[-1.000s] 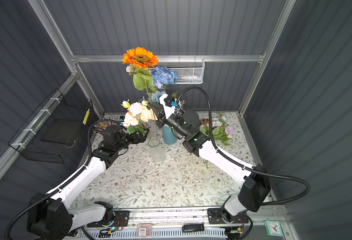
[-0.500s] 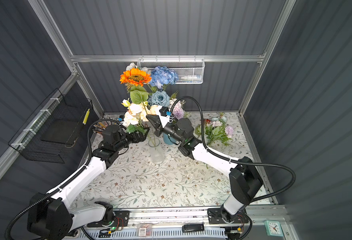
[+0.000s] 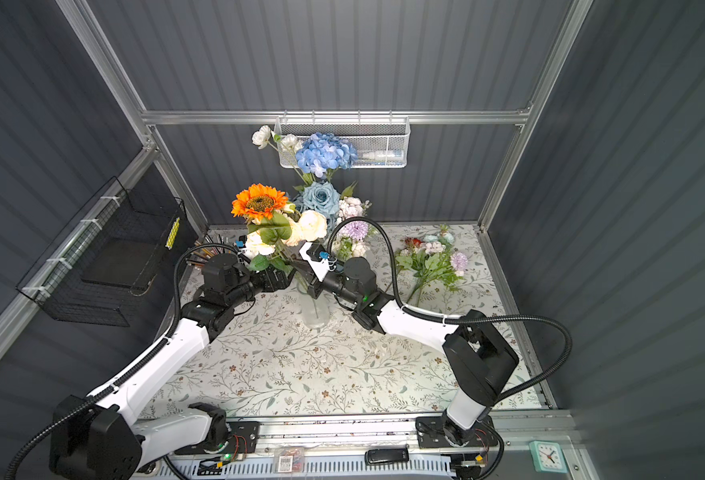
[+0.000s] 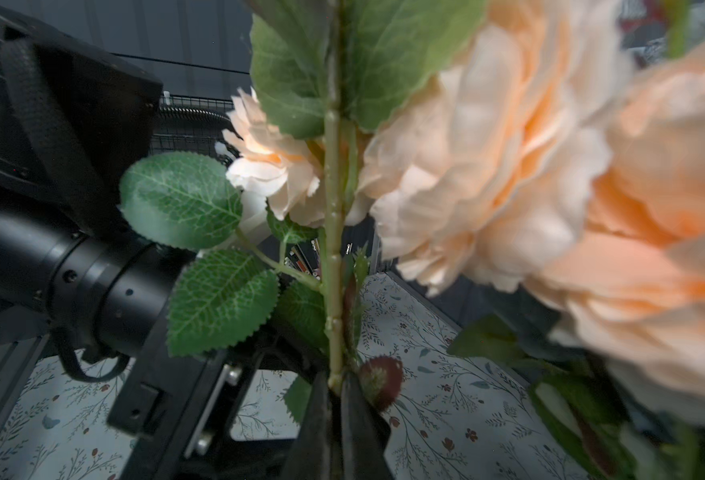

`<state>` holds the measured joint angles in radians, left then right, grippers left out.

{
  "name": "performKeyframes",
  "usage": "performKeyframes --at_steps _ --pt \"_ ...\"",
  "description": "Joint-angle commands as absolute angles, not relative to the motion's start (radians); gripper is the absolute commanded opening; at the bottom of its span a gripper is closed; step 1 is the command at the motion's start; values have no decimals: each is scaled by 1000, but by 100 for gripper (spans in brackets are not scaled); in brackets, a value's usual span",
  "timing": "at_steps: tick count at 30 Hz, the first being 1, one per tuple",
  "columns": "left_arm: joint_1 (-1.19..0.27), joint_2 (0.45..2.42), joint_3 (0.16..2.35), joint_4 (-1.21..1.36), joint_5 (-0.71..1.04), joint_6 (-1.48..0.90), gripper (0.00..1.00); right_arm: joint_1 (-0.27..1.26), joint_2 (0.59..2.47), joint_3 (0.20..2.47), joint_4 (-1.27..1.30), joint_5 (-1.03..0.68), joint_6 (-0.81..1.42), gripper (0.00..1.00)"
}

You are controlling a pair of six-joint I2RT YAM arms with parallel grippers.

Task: Arrange the flowers into the vase
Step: 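Lower the gerbera stem into the glass vase held by the left gripper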

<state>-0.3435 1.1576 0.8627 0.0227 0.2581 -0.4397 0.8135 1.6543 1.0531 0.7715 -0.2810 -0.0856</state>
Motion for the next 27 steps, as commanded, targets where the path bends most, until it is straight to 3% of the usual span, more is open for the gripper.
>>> performKeyframes --at_steps 1,9,21,27 --pt "-345 1095 858 -110 291 -421 100 818 1658 1036 775 -247 -123 0" --pt "-345 956 846 -278 371 -406 100 819 1660 1010 721 -232 -137 1" --pt "-345 1022 861 15 432 -503 100 866 1655 991 654 -202 -207 10" --pt "-345 1015 841 24 369 -493 100 885 1663 1005 621 -186 -252 22"
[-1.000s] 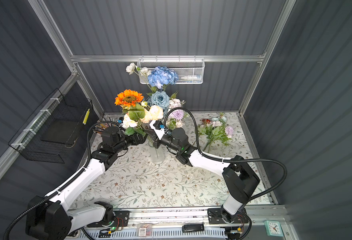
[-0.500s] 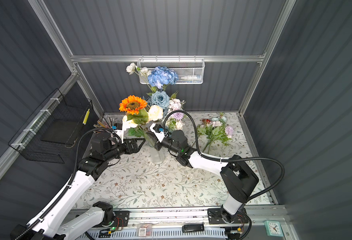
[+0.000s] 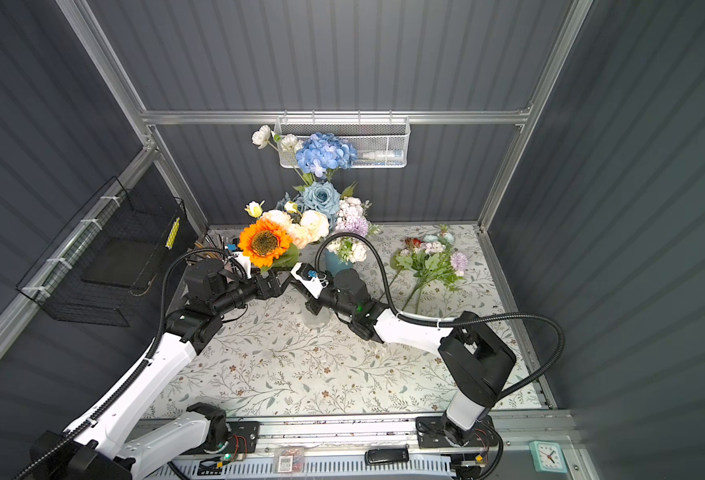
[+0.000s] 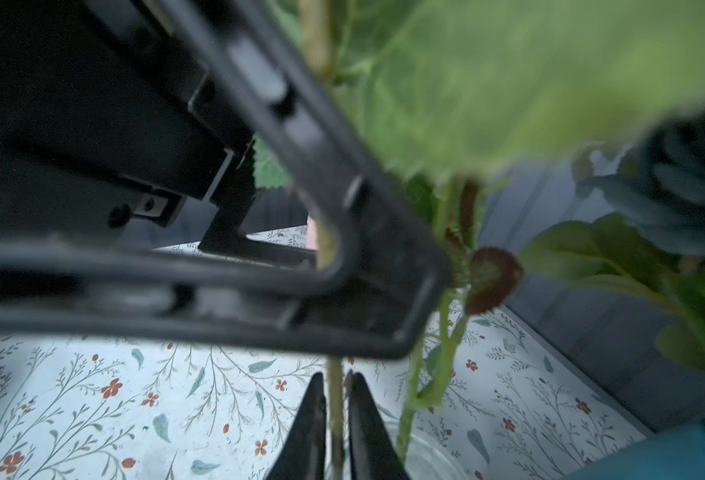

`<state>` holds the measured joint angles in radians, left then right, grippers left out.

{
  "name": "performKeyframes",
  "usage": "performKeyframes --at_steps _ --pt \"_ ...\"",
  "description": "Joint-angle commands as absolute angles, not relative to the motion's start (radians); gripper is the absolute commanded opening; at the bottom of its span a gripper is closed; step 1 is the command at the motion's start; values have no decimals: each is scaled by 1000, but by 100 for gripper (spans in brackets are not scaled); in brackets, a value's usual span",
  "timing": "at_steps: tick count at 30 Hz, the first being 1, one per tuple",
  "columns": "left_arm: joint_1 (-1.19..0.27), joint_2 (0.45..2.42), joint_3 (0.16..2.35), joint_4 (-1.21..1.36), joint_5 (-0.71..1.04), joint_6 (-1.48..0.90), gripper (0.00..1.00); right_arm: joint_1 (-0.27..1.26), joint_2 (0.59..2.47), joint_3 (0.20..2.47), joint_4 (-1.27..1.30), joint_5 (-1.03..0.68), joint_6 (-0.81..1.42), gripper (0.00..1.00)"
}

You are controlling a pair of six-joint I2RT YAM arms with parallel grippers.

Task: Arrange the flowers into the vase
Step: 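Lower the gerbera stem into the glass vase held by the left gripper, then open the right gripper and draw back toward the flower pile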

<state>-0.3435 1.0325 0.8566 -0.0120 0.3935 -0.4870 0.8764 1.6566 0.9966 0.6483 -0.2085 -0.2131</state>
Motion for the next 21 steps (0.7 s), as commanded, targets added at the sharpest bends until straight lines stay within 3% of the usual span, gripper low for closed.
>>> performKeyframes --at_steps 1,11,21 --pt "-345 1005 834 22 351 -492 100 888 1659 1004 621 -184 -256 25" --pt "-345 958 796 -2 249 -483 100 891 1561 950 649 -136 -212 51" --pt "-345 963 775 39 229 -486 100 872 1322 828 572 -21 -104 59"
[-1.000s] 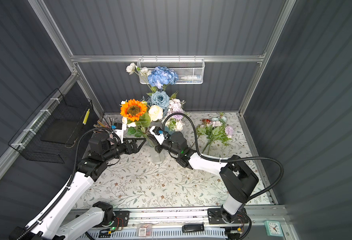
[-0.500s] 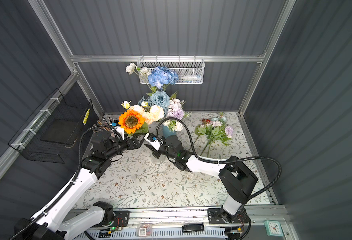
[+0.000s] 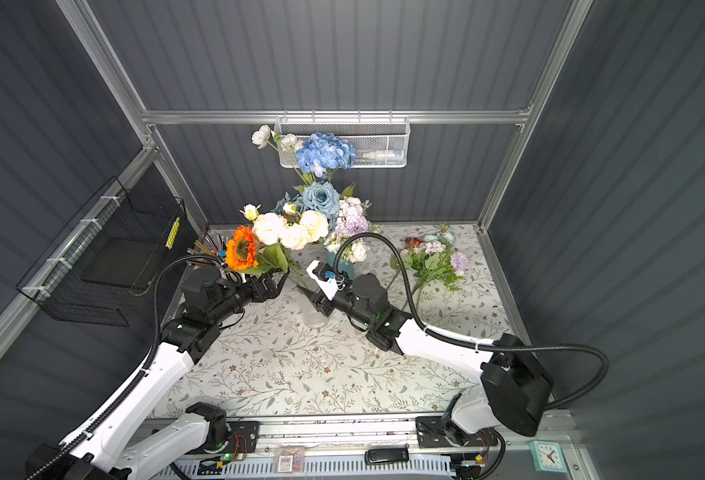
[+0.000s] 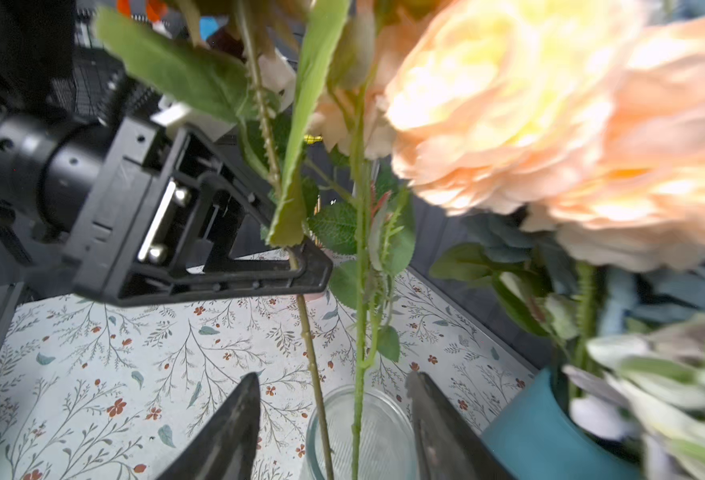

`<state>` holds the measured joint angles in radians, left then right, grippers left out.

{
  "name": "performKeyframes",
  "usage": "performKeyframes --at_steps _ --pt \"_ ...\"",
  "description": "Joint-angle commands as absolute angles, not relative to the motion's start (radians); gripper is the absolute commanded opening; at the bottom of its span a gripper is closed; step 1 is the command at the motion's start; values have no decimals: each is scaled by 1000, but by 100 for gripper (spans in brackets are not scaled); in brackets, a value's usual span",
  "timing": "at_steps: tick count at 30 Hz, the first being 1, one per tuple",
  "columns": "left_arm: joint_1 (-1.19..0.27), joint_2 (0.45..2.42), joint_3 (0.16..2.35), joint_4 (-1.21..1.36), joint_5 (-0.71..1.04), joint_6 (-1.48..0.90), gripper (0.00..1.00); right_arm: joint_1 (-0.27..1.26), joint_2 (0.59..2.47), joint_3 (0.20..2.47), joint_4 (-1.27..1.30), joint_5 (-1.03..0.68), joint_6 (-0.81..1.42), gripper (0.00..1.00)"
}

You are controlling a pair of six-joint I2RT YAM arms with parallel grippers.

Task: Arrange the flowers into the vase
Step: 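Open the right gripper and draw back toward the flower pile, then lower the right gripper and close it on the pink-white flower bunch stems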

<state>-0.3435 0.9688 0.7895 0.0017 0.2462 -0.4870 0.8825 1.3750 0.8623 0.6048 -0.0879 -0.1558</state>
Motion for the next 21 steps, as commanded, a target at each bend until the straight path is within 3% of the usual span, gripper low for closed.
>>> performKeyframes --at_steps 1,11,15,21 --pt "-345 963 772 45 221 -486 100 868 1298 813 552 6 -91 60" --pt "-345 996 768 83 220 -480 100 755 1142 769 133 223 220 63" --pt "-345 1015 770 102 244 -480 100 627 1157 792 -89 248 385 64" --pt "-345 1020 767 115 243 -473 100 441 1247 842 -298 226 457 64"
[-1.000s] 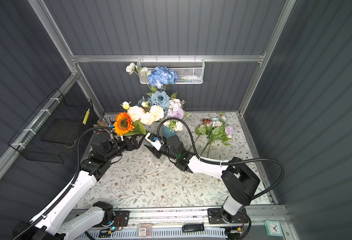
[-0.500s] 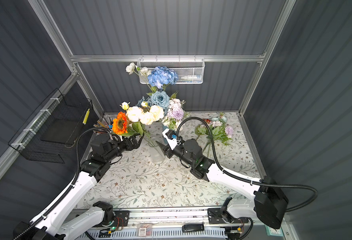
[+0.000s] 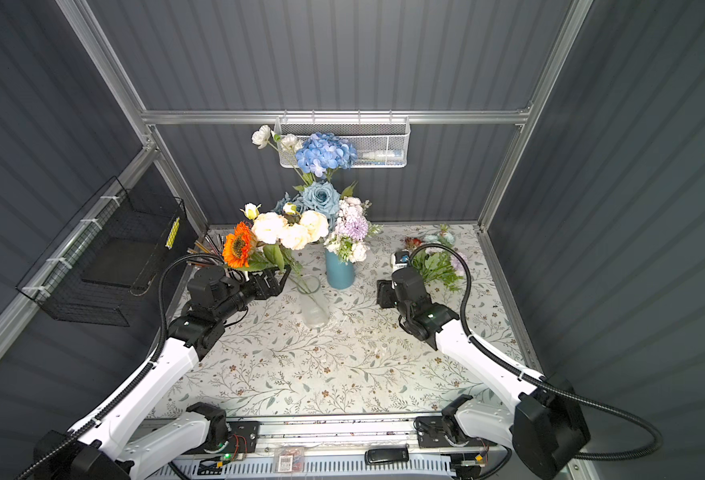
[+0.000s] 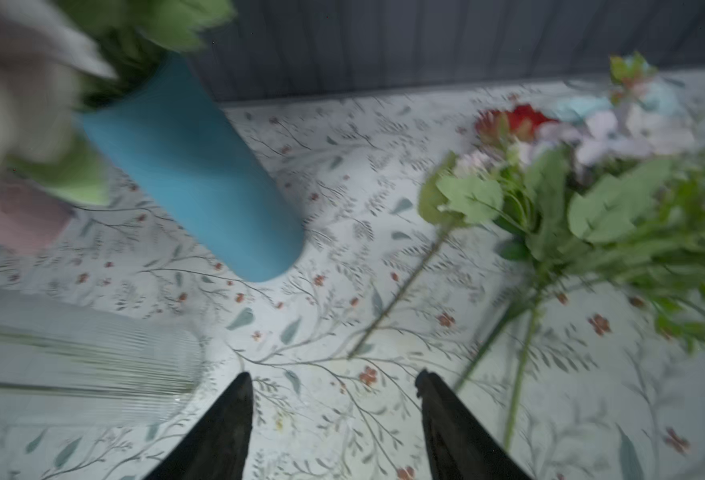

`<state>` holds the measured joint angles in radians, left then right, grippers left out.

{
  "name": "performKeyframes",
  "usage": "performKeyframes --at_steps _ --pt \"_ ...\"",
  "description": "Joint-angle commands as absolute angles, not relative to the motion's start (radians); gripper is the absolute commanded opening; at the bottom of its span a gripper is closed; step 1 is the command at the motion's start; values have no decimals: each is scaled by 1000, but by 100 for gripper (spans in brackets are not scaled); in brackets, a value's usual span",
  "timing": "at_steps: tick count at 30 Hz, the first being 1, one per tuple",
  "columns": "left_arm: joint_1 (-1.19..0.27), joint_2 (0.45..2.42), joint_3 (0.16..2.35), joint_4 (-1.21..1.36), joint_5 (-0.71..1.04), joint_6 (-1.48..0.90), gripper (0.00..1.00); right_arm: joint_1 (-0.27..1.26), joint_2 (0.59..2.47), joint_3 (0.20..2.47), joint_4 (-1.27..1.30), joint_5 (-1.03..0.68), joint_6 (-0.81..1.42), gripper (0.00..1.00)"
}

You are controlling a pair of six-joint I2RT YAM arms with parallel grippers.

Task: Arrange the flowers into the vase
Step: 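Lower the right gripper and close it on the pink-white flower bunch stems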

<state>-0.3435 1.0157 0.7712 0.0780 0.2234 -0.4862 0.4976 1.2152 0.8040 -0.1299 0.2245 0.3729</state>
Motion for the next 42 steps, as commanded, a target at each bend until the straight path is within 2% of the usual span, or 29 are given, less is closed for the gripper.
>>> performKeyframes --at_steps 1,10,15,37,42 --pt "-345 1022 767 117 244 -474 100 419 1266 847 -312 206 465 63" --pt "-345 1032 755 132 252 -478 100 250 1468 896 -289 14 549 55" --pt "-345 1022 746 123 250 -476 100 213 1545 909 -215 -4 588 50" --pt "-345 983 735 103 266 -492 100 145 1811 1066 -148 36 640 47" --pt "-345 974 732 103 259 -496 100 129 1857 1089 -141 22 647 42"
